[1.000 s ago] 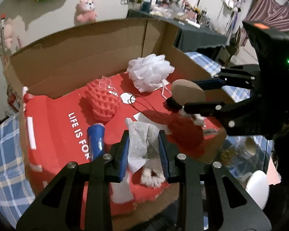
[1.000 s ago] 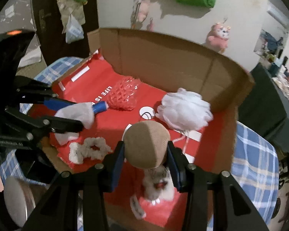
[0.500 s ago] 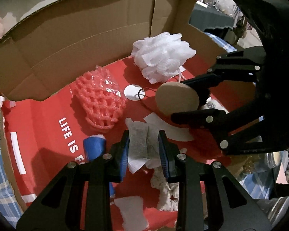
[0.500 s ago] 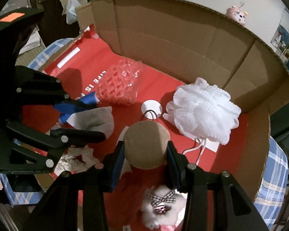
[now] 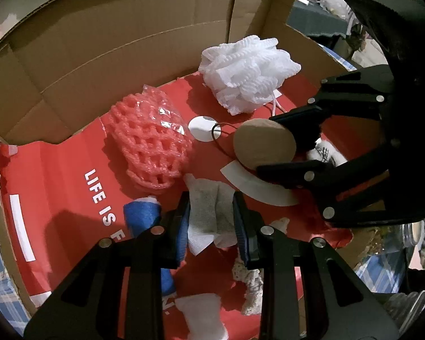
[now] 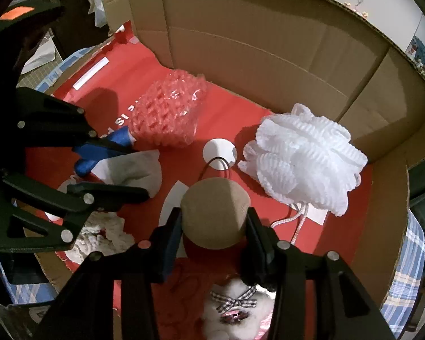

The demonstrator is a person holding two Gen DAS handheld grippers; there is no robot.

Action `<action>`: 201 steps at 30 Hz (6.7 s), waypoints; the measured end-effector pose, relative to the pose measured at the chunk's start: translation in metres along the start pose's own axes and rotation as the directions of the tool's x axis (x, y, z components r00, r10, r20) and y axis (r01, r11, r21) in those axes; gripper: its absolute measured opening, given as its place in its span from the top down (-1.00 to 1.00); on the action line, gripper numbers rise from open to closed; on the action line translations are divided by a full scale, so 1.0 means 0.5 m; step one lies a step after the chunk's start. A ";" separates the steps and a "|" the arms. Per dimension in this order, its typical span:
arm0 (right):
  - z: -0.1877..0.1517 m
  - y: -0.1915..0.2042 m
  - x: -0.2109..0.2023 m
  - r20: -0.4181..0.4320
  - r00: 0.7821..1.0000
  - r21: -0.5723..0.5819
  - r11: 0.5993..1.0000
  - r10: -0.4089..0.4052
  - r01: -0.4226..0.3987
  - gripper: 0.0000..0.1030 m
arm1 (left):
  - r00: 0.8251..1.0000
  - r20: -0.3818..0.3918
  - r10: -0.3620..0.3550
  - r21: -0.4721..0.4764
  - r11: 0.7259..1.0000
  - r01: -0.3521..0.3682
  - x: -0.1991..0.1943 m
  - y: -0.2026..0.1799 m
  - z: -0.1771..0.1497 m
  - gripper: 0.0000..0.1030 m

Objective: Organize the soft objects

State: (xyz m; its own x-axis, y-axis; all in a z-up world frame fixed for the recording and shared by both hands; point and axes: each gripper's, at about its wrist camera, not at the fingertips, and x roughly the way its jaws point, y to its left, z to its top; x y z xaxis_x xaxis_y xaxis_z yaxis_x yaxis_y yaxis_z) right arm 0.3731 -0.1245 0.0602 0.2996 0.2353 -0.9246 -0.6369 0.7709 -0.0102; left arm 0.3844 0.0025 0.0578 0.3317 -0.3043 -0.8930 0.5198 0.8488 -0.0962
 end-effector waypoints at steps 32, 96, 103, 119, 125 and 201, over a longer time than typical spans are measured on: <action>-0.019 -0.018 -0.060 0.038 0.999 0.073 0.997 -0.019 0.017 -0.46 | 0.996 0.082 0.036 -0.059 0.998 -0.032 -0.065 0.008 -0.005 -0.34; -0.246 0.052 -0.169 0.218 0.913 0.417 0.879 -0.344 0.232 -1.00 | 0.929 0.203 0.309 -0.377 0.900 -0.217 -0.149 -0.028 -0.220 -0.68; -0.247 0.053 -0.163 0.218 0.915 0.421 0.879 -0.339 0.225 -1.00 | 0.927 0.204 0.314 -0.378 0.899 -0.222 -0.148 -0.028 -0.219 -0.68; -0.247 0.050 -0.158 0.216 0.916 0.418 0.880 -0.338 0.226 -1.00 | 0.925 0.204 0.320 -0.375 0.898 -0.228 -0.147 -0.027 -0.219 -0.68; -0.247 0.050 -0.155 0.216 0.916 0.418 0.880 -0.337 0.225 -1.00 | 0.926 0.204 0.319 -0.377 0.898 -0.226 -0.147 -0.028 -0.219 -0.68; -0.254 0.064 -0.213 0.240 0.892 0.419 0.870 -0.384 0.261 -1.00 | 0.913 0.238 0.331 -0.380 0.897 -0.226 -0.187 -0.042 -0.229 -0.68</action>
State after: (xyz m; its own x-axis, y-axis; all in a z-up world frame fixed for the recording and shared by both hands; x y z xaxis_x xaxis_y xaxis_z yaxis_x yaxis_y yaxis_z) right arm 0.2305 -0.1997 0.1099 0.6821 0.0564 -0.7290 -0.1779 0.9799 -0.0907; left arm 0.2522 0.0629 0.0931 0.6621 -0.0995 -0.7428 0.0919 0.9944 -0.0512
